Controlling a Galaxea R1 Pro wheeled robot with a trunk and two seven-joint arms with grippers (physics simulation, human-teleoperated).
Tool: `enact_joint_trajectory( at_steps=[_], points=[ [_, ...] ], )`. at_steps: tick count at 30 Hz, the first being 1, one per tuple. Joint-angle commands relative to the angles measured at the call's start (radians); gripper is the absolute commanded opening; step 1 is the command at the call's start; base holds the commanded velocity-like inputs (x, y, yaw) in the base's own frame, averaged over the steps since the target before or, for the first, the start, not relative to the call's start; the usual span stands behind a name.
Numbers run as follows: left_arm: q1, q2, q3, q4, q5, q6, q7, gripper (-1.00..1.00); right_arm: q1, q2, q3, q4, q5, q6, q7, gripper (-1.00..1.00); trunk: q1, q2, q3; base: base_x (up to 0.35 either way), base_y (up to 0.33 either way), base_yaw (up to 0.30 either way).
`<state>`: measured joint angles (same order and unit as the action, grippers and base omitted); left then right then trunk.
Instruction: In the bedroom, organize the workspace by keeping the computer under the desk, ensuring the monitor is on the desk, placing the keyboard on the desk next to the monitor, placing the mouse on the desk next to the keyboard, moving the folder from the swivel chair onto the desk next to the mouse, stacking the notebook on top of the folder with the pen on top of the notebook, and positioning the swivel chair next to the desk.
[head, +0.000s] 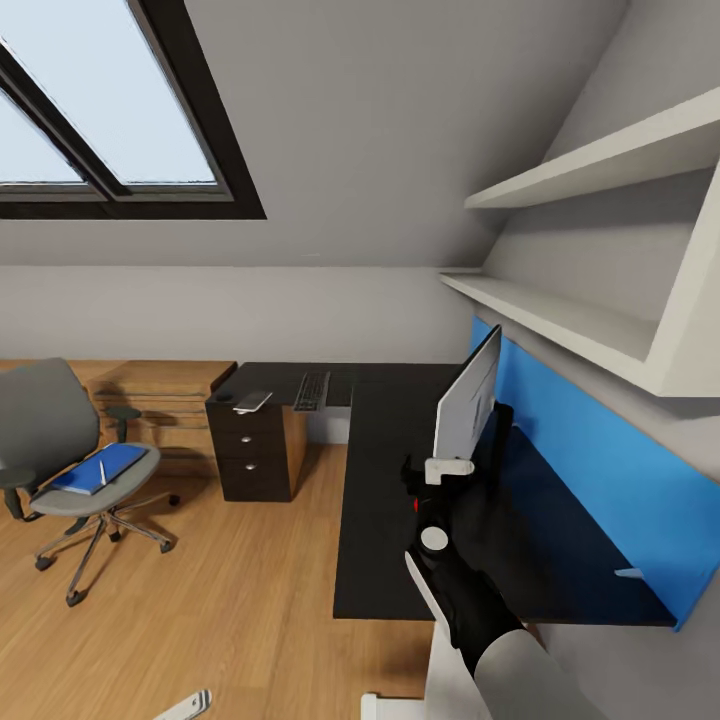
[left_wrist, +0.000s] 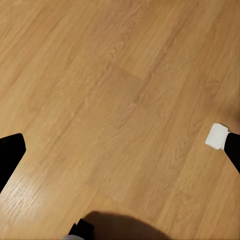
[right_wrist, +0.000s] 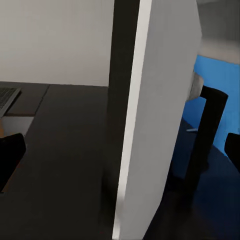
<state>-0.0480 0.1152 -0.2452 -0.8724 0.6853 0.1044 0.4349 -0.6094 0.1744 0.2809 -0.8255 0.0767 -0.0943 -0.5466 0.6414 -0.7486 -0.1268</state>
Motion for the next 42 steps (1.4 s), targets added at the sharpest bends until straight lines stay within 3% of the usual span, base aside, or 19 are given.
enact_joint_trajectory(
  at_steps=[1,18,25,33,38,42],
  points=[
    [-0.001,0.001,-0.005,-0.002,0.005,0.003,0.008,1.0,-0.001,0.0,0.001,0.001,0.006,0.001,-0.009,1.0,0.0,-0.001,-0.002,0.006,0.001,0.0],
    [0.0,0.001,-0.006,-0.002,0.005,0.002,0.008,1.0,-0.001,0.0,-0.009,0.002,0.005,0.004,-0.024,1.0,0.0,-0.001,-0.002,0.131,0.0,0.0],
    [-0.001,0.001,-0.006,-0.002,0.005,0.002,0.008,1.0,-0.001,-0.026,-0.013,0.002,0.002,0.005,-0.025,1.0,0.0,-0.001,-0.002,0.043,0.0,0.0],
    [-0.001,0.001,-0.006,-0.002,0.005,0.002,0.008,1.0,-0.001,-0.03,-0.049,0.002,0.002,0.006,-0.026,1.0,0.0,-0.001,-0.002,0.003,0.0,0.0],
    [0.0,0.001,-0.006,-0.002,0.005,0.002,0.008,1.0,-0.001,-0.032,-0.1,0.001,0.002,0.007,-0.026,1.0,0.0,-0.001,-0.002,0.0,0.0,0.0],
    [0.0,0.001,-0.006,-0.002,0.005,0.001,0.008,1.0,-0.001,-0.032,-0.107,0.001,0.002,0.007,-0.026,1.0,0.0,-0.001,-0.002,0.0,0.0,0.0]
  ],
)
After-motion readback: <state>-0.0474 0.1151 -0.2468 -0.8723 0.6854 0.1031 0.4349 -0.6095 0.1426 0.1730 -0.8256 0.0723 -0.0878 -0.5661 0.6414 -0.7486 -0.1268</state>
